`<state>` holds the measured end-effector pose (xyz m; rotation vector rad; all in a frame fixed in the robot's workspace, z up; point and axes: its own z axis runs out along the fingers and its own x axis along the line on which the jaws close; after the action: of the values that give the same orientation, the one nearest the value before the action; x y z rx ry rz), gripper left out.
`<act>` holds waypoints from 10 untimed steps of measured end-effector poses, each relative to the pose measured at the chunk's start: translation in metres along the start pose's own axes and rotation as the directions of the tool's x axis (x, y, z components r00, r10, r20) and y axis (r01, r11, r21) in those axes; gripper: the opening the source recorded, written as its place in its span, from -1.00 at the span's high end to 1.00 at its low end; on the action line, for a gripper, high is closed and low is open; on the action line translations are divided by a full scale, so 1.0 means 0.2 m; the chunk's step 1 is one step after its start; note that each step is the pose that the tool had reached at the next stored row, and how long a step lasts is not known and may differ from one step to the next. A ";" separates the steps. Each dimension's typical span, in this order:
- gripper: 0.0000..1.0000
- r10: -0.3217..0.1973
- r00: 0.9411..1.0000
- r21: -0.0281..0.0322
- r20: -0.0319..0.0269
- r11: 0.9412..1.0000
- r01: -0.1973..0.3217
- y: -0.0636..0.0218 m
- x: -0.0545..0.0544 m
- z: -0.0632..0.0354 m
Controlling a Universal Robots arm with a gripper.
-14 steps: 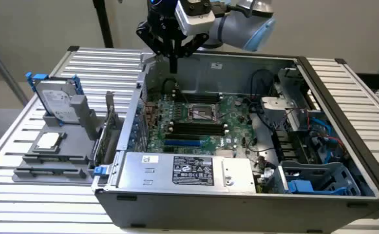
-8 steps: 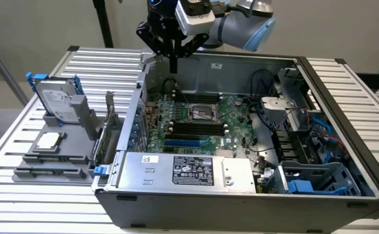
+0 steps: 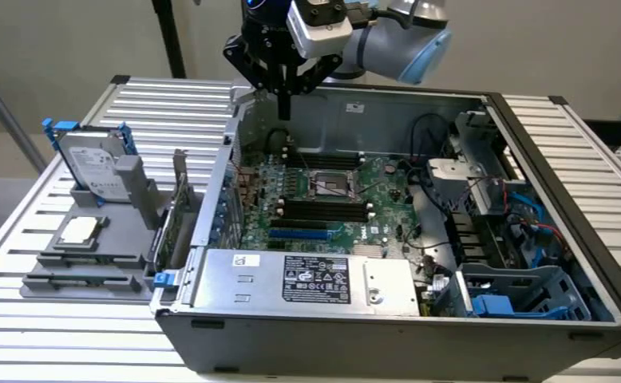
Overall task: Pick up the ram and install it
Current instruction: 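Reach for the ram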
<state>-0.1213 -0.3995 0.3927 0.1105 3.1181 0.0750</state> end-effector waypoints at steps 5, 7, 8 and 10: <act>0.79 0.000 1.000 0.000 0.000 1.000 0.000 -0.043 0.07 -0.001; 0.79 0.000 1.000 0.000 0.000 1.000 0.000 -0.064 0.10 -0.001; 0.79 0.000 1.000 0.000 0.000 1.000 0.000 -0.073 0.12 -0.001; 0.79 0.000 1.000 0.000 0.000 1.000 0.000 -0.090 0.16 -0.001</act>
<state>-0.1554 -0.4152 0.3915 0.1103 3.1180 0.0752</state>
